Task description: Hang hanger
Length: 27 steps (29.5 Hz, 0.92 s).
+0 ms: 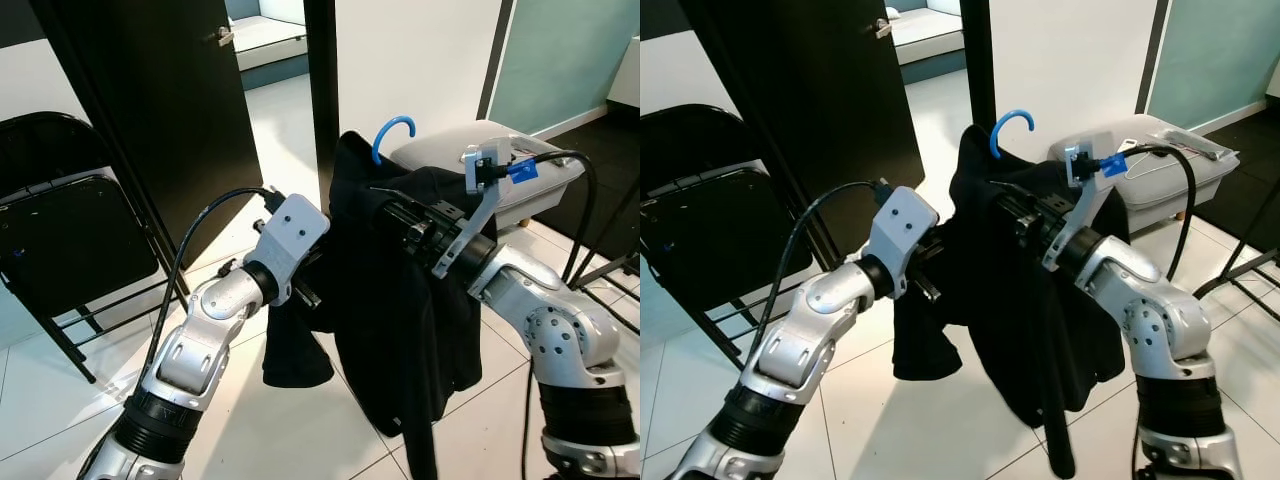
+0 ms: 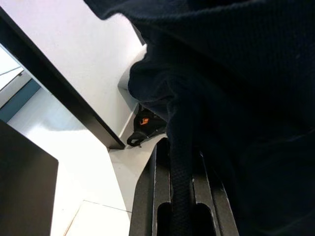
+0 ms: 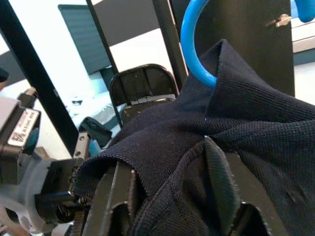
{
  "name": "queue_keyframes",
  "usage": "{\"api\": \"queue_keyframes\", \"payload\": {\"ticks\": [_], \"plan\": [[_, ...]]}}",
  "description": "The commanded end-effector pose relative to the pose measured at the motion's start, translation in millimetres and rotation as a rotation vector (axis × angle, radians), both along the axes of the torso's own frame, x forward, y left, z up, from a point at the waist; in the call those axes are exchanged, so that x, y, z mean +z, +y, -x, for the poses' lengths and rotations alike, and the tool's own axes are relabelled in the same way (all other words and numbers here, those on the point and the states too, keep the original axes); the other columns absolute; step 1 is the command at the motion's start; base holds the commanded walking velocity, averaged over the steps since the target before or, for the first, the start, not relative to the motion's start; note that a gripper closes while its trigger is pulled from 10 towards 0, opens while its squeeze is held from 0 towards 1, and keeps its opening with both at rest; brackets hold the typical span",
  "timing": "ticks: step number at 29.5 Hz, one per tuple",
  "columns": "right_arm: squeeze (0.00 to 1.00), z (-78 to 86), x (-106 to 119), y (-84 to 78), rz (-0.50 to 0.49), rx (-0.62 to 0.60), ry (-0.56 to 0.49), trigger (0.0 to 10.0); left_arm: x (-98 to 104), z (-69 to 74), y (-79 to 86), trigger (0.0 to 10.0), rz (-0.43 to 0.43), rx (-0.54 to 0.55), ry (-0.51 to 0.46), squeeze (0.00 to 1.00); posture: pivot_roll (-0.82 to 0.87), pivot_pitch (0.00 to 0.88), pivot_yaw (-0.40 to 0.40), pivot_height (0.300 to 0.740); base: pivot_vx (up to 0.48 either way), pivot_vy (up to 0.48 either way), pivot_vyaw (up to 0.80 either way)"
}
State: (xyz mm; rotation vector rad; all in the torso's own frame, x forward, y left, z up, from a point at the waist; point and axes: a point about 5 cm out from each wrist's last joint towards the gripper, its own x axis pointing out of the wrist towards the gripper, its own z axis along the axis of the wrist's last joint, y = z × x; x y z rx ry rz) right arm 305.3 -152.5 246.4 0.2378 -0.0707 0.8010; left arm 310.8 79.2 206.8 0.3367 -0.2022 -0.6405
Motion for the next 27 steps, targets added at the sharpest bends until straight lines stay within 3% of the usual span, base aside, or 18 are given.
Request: {"api": "queue_keyframes", "payload": {"ticks": [1,2,6,8,11,13,16,17,19,23,27], "plan": [[1.0,1.3,-6,0.8,0.03,0.017,0.01,10.0,11,-0.6,7.7,0.0,0.019,0.018,-0.06,0.0,-0.12,0.01,0.056,0.74,0.0,0.0,0.0],[1.0,1.3,-6,0.8,0.03,0.017,0.01,10.0,11,-0.6,7.7,0.0,0.019,0.018,-0.06,0.0,-0.12,0.01,0.056,0.74,0.0,0.0,0.0],[1.0,6.5,-10,-26.1,0.158,-0.027,0.007,10.0,15,-5.6,19.4,0.0,-0.002,0.057,-0.083,0.0,-0.12,0.019,0.058,0.74,0.0,0.0,0.0],[1.0,6.5,-10,-26.1,0.158,-0.027,0.007,10.0,15,-5.6,19.4,0.0,-0.002,0.057,-0.083,0.0,-0.12,0.019,0.058,0.74,0.0,0.0,0.0],[1.0,5.1,-10,-65.7,0.3,-0.181,0.003,10.0,19,-12.1,34.6,0.0,-0.019,0.11,-0.101,0.0,-0.13,0.024,0.063,0.74,0.0,0.0,0.0],[1.0,5.1,-10,-65.7,0.3,-0.181,0.003,10.0,19,-12.1,34.6,0.0,-0.019,0.11,-0.101,0.0,-0.13,0.024,0.063,0.74,0.0,0.0,0.0],[1.0,0.5,-6,-86.1,0.335,-0.304,-0.012,10.0,20,-14.5,40.1,0.0,-0.017,0.133,-0.107,0.0,-0.13,0.026,0.066,0.74,0.0,0.0,0.0],[1.0,0.5,-6,-86.1,0.335,-0.304,-0.012,10.0,20,-14.5,40.1,0.0,-0.017,0.133,-0.107,0.0,-0.13,0.026,0.066,0.74,0.0,0.0,0.0],[0.0,2.2,0,-93.7,0.296,-0.32,-0.038,10.0,22,-15.0,42.2,0.0,-0.004,0.144,-0.113,0.0,-0.13,0.029,0.066,0.74,0.0,0.0,0.0],[0.0,4.4,3,-96.1,0.273,-0.307,-0.053,10.0,24,-14.8,43.2,0.0,0.005,0.144,-0.119,0.0,-0.12,0.03,0.064,0.74,0.0,0.0,0.0],[0.0,2.9,4,-109.2,0.296,-0.349,-0.055,10.0,27,-15.2,46.8,0.0,0.023,0.152,-0.13,0.0,-0.12,0.031,0.062,0.74,0.0,0.0,0.0]]}}
